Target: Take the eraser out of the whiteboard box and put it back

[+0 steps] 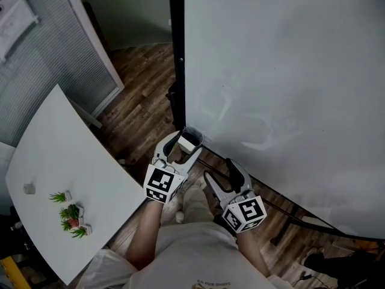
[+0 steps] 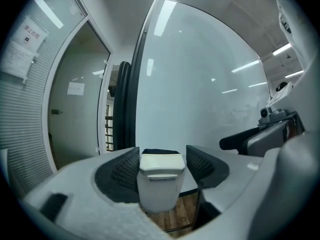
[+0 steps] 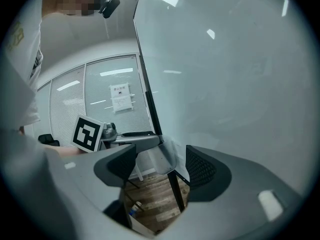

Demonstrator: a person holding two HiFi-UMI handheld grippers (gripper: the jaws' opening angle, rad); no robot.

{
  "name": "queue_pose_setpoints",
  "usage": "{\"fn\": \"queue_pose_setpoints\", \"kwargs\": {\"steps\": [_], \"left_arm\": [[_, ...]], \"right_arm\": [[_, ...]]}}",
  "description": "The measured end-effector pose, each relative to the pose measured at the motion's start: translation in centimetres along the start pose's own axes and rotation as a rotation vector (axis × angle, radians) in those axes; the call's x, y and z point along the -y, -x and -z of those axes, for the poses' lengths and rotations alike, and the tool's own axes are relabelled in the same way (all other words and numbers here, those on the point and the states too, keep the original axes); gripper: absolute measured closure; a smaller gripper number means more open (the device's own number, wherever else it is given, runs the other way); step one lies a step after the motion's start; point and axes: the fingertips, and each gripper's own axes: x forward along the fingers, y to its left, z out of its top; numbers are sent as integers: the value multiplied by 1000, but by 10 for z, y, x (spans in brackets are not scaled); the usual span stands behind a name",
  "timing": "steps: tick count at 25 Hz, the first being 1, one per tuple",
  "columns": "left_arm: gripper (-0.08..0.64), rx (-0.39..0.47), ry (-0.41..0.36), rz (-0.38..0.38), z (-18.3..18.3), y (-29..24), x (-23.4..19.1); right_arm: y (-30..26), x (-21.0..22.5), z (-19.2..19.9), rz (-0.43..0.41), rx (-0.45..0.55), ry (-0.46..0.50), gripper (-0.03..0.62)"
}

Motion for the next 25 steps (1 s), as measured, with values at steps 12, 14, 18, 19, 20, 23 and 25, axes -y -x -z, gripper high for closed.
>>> {"fn": "queue_pose_setpoints", "kwargs": {"steps": [12, 14, 18, 19, 20, 23, 25], "left_arm": [[307, 42, -17, -31, -3, -1, -5], [307, 45, -15, -32, -2, 0, -5], [307, 48, -8, -33, -2, -1, -5], [307, 48, -7, -33, -2, -1, -6], [307, 48, -6, -32, -1, -1, -6], [305, 46, -12, -25, -2, -1, -5], [305, 36, -18, -23, 2, 0, -5]], "right_arm": [[-1, 11, 3, 17, 5, -28, 296], [-1, 12, 3, 18, 7, -31, 296], [-1, 13, 4, 27, 6, -30, 301], [-1, 14, 4, 29, 5, -28, 302], [-1, 14, 4, 30, 4, -26, 303], [0, 13, 3, 31, 8, -23, 305], [1, 13, 2, 32, 12, -23, 308]]}}
